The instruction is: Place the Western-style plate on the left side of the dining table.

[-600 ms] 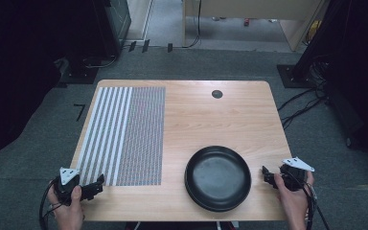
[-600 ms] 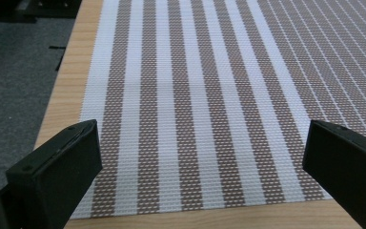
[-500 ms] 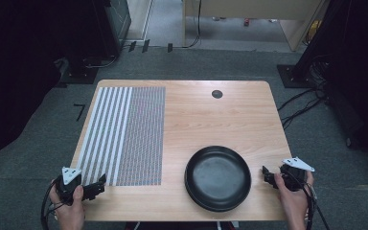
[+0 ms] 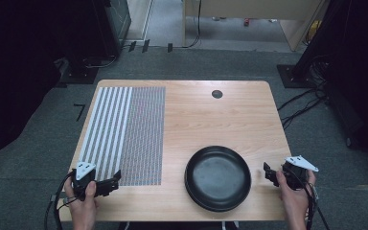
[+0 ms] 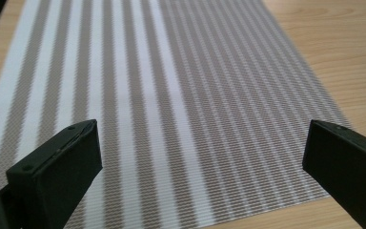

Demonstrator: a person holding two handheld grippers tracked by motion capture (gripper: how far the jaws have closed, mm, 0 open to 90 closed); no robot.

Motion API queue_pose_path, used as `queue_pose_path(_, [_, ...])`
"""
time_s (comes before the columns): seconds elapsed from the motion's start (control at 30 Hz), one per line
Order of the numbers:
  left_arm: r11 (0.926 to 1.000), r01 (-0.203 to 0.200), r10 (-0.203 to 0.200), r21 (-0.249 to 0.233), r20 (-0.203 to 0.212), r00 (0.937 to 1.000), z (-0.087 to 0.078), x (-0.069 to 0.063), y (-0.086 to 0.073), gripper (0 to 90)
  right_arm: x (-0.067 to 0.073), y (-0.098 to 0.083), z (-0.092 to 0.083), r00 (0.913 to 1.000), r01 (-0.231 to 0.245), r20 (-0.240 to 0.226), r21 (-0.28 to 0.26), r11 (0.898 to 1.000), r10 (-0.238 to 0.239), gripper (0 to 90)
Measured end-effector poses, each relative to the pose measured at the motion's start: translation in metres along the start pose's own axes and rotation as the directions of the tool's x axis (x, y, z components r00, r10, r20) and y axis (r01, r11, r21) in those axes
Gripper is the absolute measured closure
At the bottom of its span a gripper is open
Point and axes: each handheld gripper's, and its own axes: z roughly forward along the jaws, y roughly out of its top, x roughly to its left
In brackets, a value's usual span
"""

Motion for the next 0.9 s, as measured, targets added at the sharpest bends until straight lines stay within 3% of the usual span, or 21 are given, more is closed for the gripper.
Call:
queue_pose_path(0.1, [0.9998, -0.019, 0.019, 0.0, 0.022, 0.9996, 0.001, -0.014, 0.006, 0.0, 0.004, 0.004, -0.005, 1.0, 0.005, -0.003, -0.007, 1.0, -0.005, 13.6])
queue_pose_path(0.3, [0.9982, -0.059, 0.06, -0.006, 0.082, 0.9948, 0.015, -0.057, 0.018, 0.0, 0.015, 0.012, -0.011, 0.9992, 0.04, -0.009, -0.012, 0.999, -0.04, 13.5])
queue_pose_path(0.57, [0.9954, -0.092, 0.096, -0.028, 0.16, 0.9825, 0.036, -0.111, 0.042, 0.0, 0.031, 0.03, -0.004, 1.0, 0.002, -0.004, -0.029, 1.0, -0.002, 13.7])
queue_pose_path(0.7, [0.9909, -0.129, 0.134, -0.039, 0.171, 0.9762, 0.037, -0.129, 0.044, 0.0, 0.042, 0.036, -0.003, 0.9997, 0.009, -0.023, -0.043, 0.999, -0.01, 14.1])
queue_pose_path(0.87, [0.991, -0.126, 0.132, -0.045, 0.193, 0.9723, 0.038, -0.139, 0.041, 0.0, 0.06, 0.036, -0.003, 0.9983, 0.04, -0.041, -0.05, 0.998, -0.042, 14.1])
queue_pose_path(0.9, [0.9892, -0.139, 0.145, -0.046, 0.204, 0.9682, 0.038, -0.145, 0.037, 0.0, 0.063, 0.036, -0.004, 0.9977, 0.047, -0.046, -0.053, 0.998, -0.049, 14.1])
